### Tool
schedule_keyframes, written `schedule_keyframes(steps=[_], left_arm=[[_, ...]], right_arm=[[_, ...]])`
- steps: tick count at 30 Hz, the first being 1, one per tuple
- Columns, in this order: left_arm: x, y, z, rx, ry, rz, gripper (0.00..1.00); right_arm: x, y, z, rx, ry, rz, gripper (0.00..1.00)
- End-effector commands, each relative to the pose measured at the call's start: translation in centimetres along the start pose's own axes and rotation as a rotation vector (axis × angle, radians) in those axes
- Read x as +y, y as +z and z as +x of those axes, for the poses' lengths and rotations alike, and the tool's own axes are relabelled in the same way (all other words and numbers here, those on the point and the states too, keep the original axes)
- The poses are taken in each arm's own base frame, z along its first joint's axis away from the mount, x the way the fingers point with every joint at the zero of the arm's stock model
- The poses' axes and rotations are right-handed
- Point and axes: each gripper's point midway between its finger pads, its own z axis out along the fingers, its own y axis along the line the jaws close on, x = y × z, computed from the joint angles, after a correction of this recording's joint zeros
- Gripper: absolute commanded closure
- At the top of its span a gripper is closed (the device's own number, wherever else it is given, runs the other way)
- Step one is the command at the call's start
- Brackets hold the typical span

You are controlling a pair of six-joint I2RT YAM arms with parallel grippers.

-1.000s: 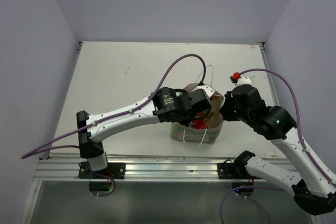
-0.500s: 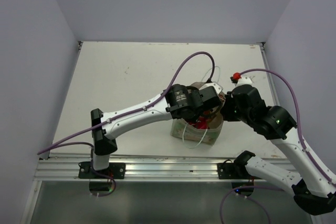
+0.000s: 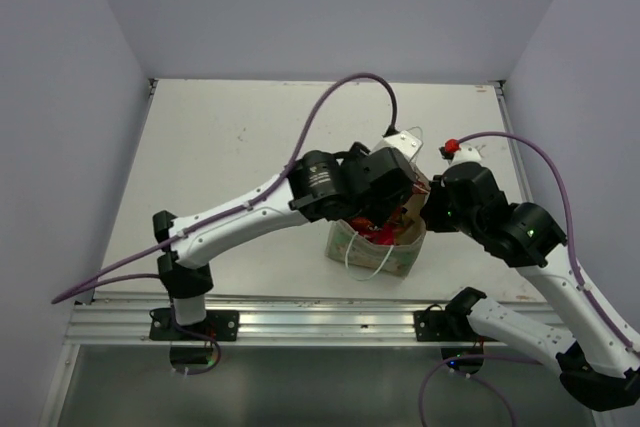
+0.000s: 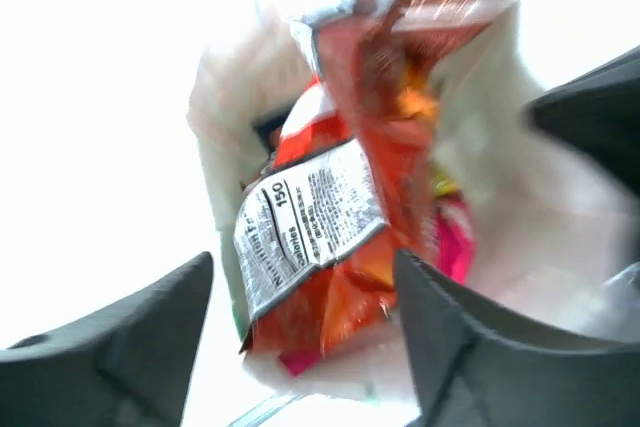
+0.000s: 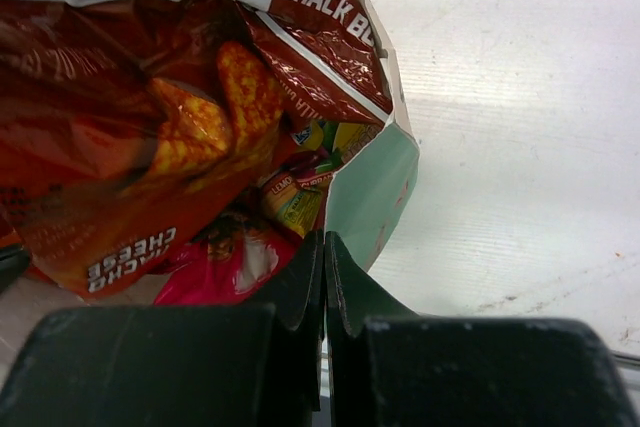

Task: Place the snacks into the paper bag

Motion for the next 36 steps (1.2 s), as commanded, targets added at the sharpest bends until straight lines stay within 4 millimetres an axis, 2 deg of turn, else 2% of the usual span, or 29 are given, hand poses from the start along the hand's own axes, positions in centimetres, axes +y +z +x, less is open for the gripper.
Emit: schedule_keyframes(steps=[1,2,3,4,5,7,9,10,12,13,17,22,30,32,36], left_arm=[[2.6,-10.1,-8.7,-0.4,-0.232,0.142,0.19],[3.4,-12.1,-8.9,-0.456,-0.262,0.173,0.14],[3.8,-13.0,-9.4,-0.501,-0.286,0.19,0.11],[5.2,-15.8,-10.8,-0.612,-0.354,0.217,0.09],[5.3,-14.4,-9.7,-0.597,-0.341,0.182,0.07],[6.5,-13.1,-8.5,-0.573,-0.333,0.095,0.02],[7.1,-10.8,-7.3,-0.501,-0.315,0.033,0.08],[6.6,-8.7,-5.9,-0.427,-0.279,0.016,0.13],[6.6,-6.7,-5.0,-0.376,-0.275,0.006,0.27],[5.7,-5.7,-4.5,-0.363,-0.267,0.038,0.28],[4.5,-4.6,-4.3,-0.379,-0.271,0.082,0.34],[4.0,-3.2,-3.9,-0.386,-0.276,0.101,0.34],[5.0,-0.9,-3.4,-0.374,-0.304,0.082,0.31],[5.3,0.2,-2.7,-0.35,-0.31,0.079,0.31],[5.3,1.3,-2.6,-0.349,-0.325,0.091,0.3]], right_arm=[[-0.2,-0.3,-0.2,-0.001,-0.007,0.011,1.0],[-0.2,-0.2,-0.2,0.002,-0.008,0.015,1.0],[-0.2,-0.2,-0.2,0.002,-0.007,0.015,1.0],[-0.2,-0.2,-0.2,0.003,-0.007,0.015,1.0],[-0.2,-0.2,-0.2,0.002,-0.006,0.018,1.0],[-0.2,-0.1,-0.2,0.001,-0.006,0.018,1.0],[-0.2,0.0,-0.3,0.002,-0.006,0.02,1.0],[-0.1,0.0,-0.3,0.002,-0.006,0.02,1.0],[0.0,0.1,-0.2,0.006,-0.007,0.019,1.0],[0.0,0.1,-0.3,0.005,-0.006,0.018,1.0],[0.0,0.2,-0.3,0.003,-0.001,0.021,1.0],[0.0,0.2,-0.1,0.004,0.006,0.016,1.0],[-0.1,0.1,0.1,0.004,0.011,0.012,1.0],[-0.1,0.0,0.1,0.001,0.011,0.009,1.0],[-0.2,-0.2,0.0,-0.005,0.012,0.008,1.0]])
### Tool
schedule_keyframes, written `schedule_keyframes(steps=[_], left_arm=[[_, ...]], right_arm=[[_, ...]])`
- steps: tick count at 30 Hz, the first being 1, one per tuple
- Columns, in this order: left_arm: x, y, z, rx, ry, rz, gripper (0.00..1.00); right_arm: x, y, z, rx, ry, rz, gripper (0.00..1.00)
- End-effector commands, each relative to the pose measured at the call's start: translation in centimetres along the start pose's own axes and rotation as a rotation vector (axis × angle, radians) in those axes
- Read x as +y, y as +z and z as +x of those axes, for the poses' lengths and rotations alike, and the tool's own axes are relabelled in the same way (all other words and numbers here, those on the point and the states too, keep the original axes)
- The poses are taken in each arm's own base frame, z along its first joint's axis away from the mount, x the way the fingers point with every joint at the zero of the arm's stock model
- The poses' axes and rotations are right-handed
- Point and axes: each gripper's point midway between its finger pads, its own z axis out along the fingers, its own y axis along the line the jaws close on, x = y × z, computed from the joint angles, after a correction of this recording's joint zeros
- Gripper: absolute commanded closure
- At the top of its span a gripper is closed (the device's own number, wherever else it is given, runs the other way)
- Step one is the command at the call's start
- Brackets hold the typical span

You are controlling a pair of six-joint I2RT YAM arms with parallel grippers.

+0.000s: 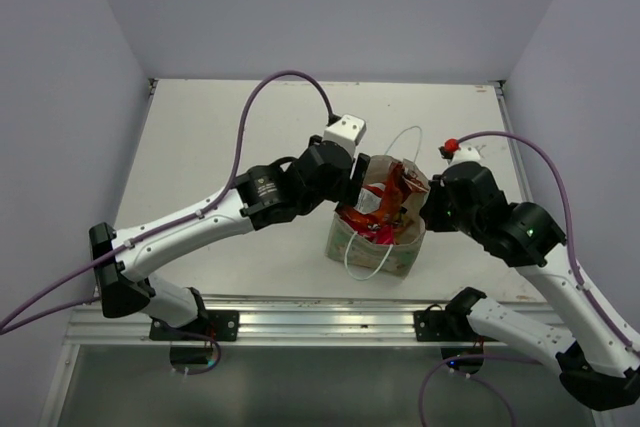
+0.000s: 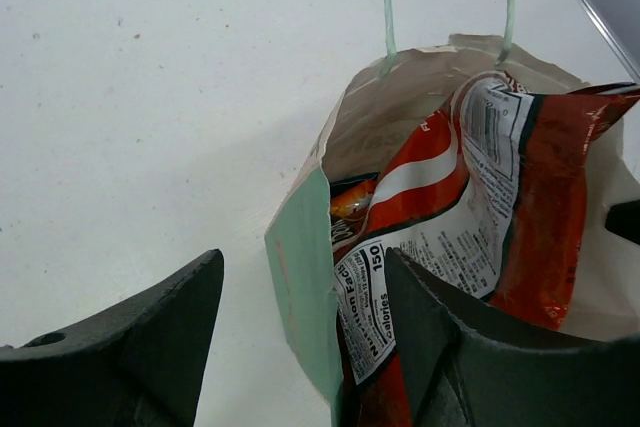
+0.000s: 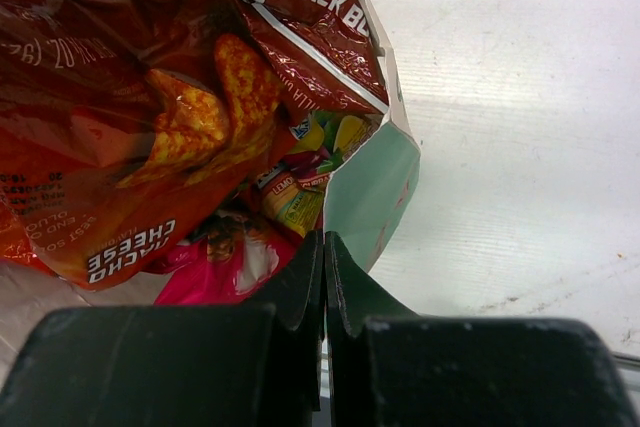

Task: Place the snacks into the paper bag

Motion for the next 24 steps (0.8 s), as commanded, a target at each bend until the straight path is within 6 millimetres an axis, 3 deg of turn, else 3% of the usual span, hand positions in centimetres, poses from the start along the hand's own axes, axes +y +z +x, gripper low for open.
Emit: schedule_keyframes(steps=[1,6,9,11,12,16,20,24], left_arm=[[-0.9,0.5,-1.2,-0.052,-0.057,0.052,0.3],[-1.2,1.6,-0.6,-0.04,-0.053,0.054,0.32],[-1.7,2.0,-0.4,-0.042,-0.049,0.075,0.41],[-1.8,2.3,-0.2,-0.036,-0.046,0.079,0.6],[-1.8,2.6,0.0,-0.029,-0.043,0.076,0.75],[-1.7,3.2,1.1,0.001,-0.04,0.065,1.0],[-1.1,2.9,1.1,-0.001,-0.055,0.045,1.0],[1.2,0.8,-0.3,-0.028,-0.088,-0.058,1.0]], right_arm=[[-0.3,-0.3,0.1,-0.004,0.008,0.009,1.0],[-0.4,-0.5,0.0,-0.013,0.011,0.005,1.0],[-0.4,-0.5,0.2,-0.011,0.011,0.007,1.0],[-0.4,-0.5,0.2,-0.012,0.012,0.004,1.0],[-0.5,-0.5,0.2,-0.011,0.012,0.005,1.0],[-0.5,-0.4,0.4,-0.008,0.008,0.004,1.0],[-0.1,-0.5,0.0,-0.003,-0.035,-0.011,1.0],[0.5,-0.8,-1.4,-0.019,-0.078,-0.025,1.0]])
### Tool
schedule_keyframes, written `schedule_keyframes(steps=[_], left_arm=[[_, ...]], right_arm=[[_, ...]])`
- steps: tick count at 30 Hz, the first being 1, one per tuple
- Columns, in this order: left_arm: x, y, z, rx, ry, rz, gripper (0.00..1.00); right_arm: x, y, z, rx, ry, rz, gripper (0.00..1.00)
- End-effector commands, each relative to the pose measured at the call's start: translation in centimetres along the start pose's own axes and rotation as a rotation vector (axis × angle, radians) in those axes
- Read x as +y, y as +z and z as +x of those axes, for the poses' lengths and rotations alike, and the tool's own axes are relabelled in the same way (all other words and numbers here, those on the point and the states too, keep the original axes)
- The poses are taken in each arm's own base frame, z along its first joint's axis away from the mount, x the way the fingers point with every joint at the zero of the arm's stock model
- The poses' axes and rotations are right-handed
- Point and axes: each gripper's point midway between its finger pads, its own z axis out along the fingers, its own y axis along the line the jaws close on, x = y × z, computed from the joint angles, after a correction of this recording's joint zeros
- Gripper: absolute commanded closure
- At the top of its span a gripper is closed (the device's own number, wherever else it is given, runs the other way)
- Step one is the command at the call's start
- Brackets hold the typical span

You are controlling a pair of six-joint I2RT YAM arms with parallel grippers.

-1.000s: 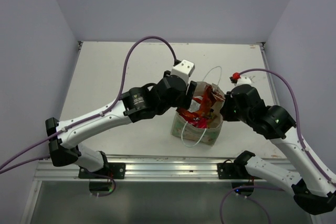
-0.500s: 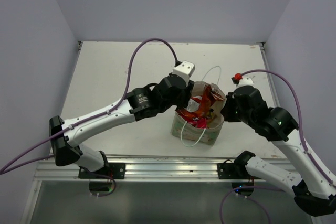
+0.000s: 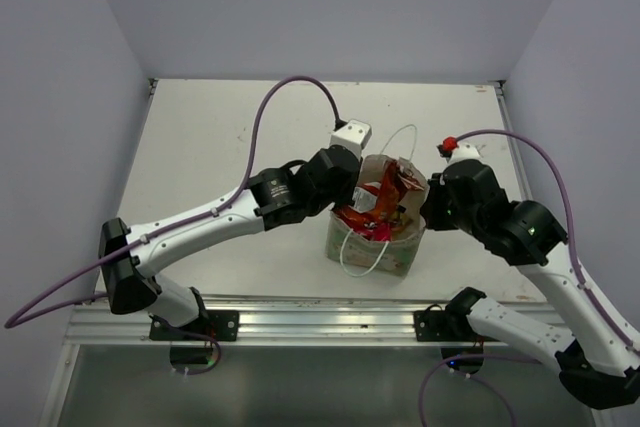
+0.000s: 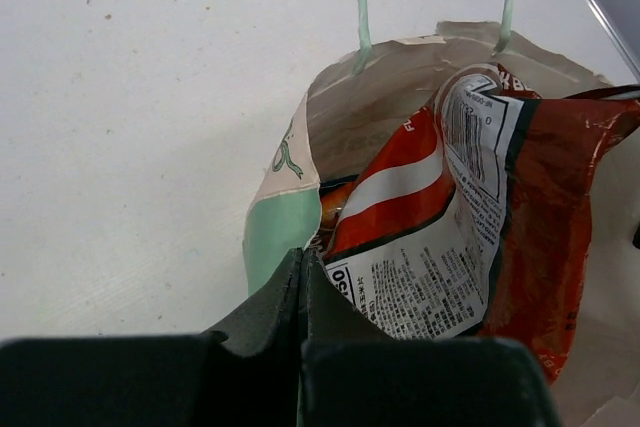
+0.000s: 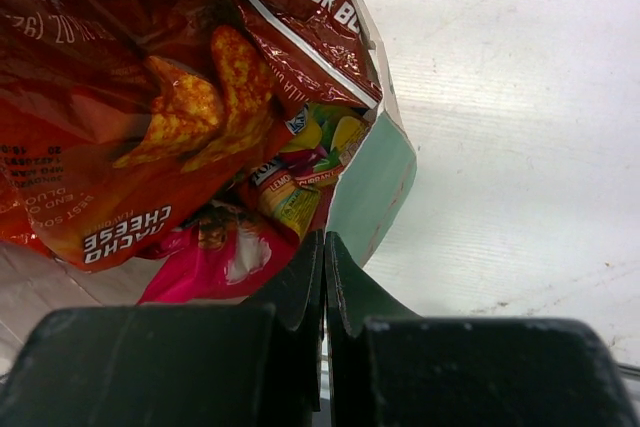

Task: Place the snacks into the paper bag

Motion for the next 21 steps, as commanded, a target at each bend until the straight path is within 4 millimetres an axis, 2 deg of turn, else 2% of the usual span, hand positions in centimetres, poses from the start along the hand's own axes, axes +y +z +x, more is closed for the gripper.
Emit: schedule_keyframes(steps=[1,6,12,17,21], left_arm=[[2.3,-2.5,-2.2,-0.06,-0.066,-0.09,1.0],[3.9,-5.5,-3.3,-0.114,-0.153,-0.116,1.0],[5.1,-7.4,-4.0,-0.129,-0.195,-0.156,1.0],[6.0,-7.8,-2.6,-0.088,-0.203,-0.199,1.0],[7.8,-8.8,-1.8,-0.096,-0.212,-0.261,1.0]], right_arm=[[0.6,-0.6,-1.6,-0.017,-0.059,-0.016,1.0],[2.1,0.1,-2.8,-0.007,-0.096,-0.05,1.0],[4.1,1.2,-3.5,0.009,-0.129,-0.102,1.0],[6.3,2.4,-3.5,0.035,-0.169,-0.144,1.0],[8.3,3.1,-3.4,0.047,-0.208,-0.174,1.0]])
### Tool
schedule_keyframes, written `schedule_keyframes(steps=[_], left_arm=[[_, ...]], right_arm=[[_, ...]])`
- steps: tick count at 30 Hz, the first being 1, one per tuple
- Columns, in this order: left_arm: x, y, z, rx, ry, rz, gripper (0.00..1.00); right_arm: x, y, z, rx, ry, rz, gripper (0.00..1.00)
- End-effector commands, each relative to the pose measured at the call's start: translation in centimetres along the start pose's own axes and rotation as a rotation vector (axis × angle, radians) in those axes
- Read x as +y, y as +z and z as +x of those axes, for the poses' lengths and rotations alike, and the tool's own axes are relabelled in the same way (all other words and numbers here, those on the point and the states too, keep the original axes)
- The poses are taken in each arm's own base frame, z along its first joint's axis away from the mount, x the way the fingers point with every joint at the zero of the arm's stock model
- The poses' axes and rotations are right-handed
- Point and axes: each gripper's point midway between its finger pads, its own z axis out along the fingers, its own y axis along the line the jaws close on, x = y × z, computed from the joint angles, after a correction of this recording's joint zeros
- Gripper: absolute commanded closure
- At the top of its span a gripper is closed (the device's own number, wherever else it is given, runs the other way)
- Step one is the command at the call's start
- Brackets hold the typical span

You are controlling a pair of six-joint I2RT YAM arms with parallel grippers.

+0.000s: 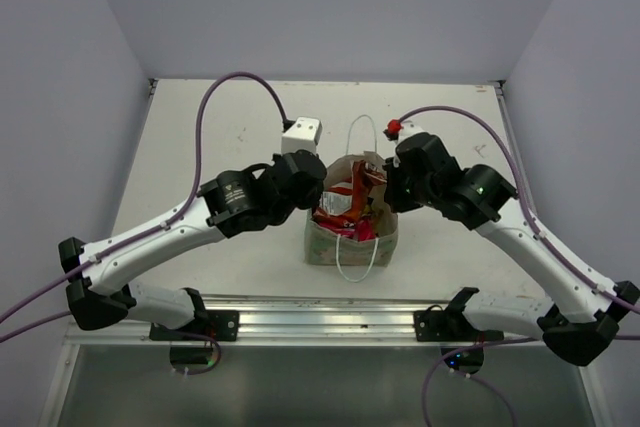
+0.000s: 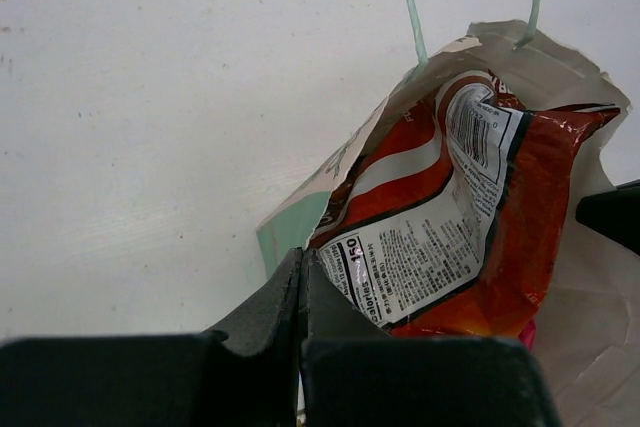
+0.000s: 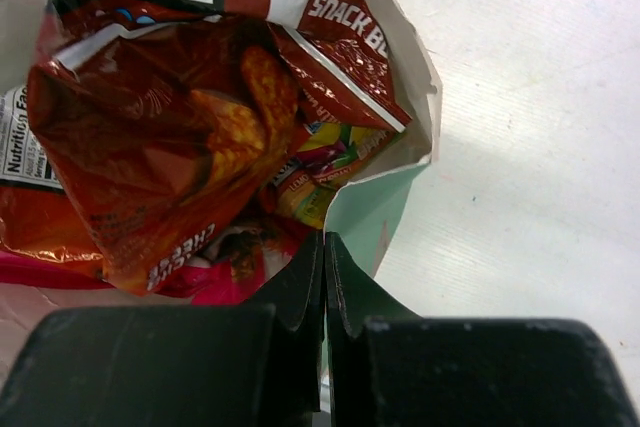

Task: Place the snacks into the paper bag

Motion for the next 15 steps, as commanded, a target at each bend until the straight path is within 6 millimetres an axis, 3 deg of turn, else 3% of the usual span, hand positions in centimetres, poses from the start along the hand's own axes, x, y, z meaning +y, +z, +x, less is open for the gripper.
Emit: schedule_keyframes(steps=[1,10,15], left_arm=[[2.4,-2.1,-2.0,-0.087,-0.087,-0.062,1.0],[5.6,-3.6,-1.7,-0.107,-0.123,-0.156,1.0],[6.0,-2.6,0.7,-0.064,-0.12,-0.168,1.0]], right_arm=[[2.6,0.0,-1.9,-0.046,-0.046,-0.075,1.0],[5.1,1.0,-3.3,-0.057,-0.092,-0.093,1.0],[5.3,1.3,-2.7,-0.045,-0.099,-0.095,1.0]])
